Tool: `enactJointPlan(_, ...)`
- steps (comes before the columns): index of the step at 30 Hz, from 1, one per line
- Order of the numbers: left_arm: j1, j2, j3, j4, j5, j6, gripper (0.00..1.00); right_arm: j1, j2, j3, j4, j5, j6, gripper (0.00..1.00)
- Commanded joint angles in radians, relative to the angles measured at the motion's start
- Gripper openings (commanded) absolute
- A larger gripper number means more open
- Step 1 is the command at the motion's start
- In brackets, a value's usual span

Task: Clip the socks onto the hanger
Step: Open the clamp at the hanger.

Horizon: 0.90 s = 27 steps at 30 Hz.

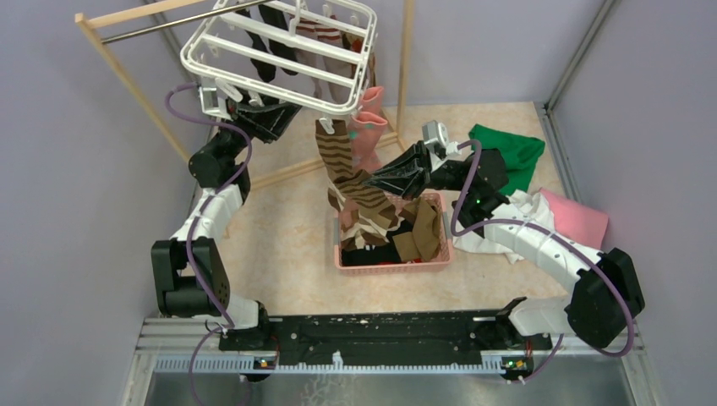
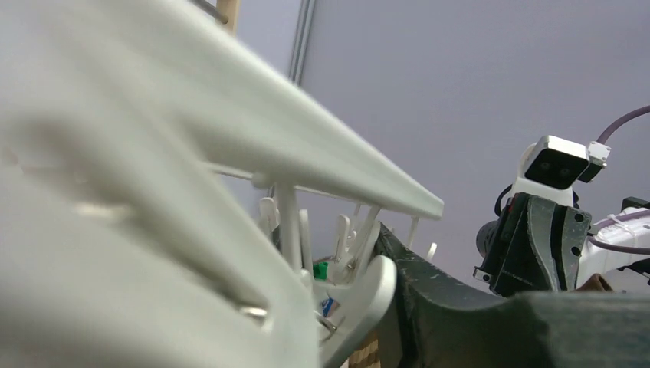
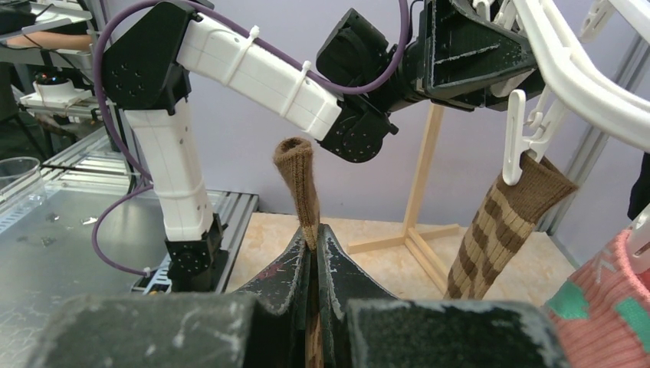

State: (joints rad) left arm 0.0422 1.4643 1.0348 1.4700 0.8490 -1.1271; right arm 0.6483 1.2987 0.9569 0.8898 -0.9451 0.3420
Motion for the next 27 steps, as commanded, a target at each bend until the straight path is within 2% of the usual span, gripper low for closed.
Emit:
enactJointPlan(1,-0.005,-0.016,0.041,0.322,-0.015,-0.001,0.43,0.01,0.002,0.039,0.03,-0.011,-0.008,0.0)
enactJointPlan(5,-0.008,-0.021,0.042,0.323,-0.018,-0.007,0.42,0.011,0.005,0.044,0.019,-0.008,-0.017,0.0)
enactJointPlan(6,-0.008,-0.023,0.041,0.323,-0.018,-0.01,0.45,0.014,0.006,0.045,0.018,-0.008,-0.017,0.0)
enactJointPlan(8,-0.008,-0.026,0.032,0.323,-0.025,-0.01,0.57,0.015,0.008,0.047,0.018,-0.009,-0.017,0.0)
enactJointPlan(11,-0.008,-0.034,0.015,0.322,-0.023,0.002,0.64,0.017,0.008,0.049,0.017,-0.008,-0.017,0.0)
enactJointPlan(27,-0.005,-0.033,0.01,0.323,-0.019,-0.007,0.7,0.017,0.0,0.043,0.015,-0.009,-0.021,0.0)
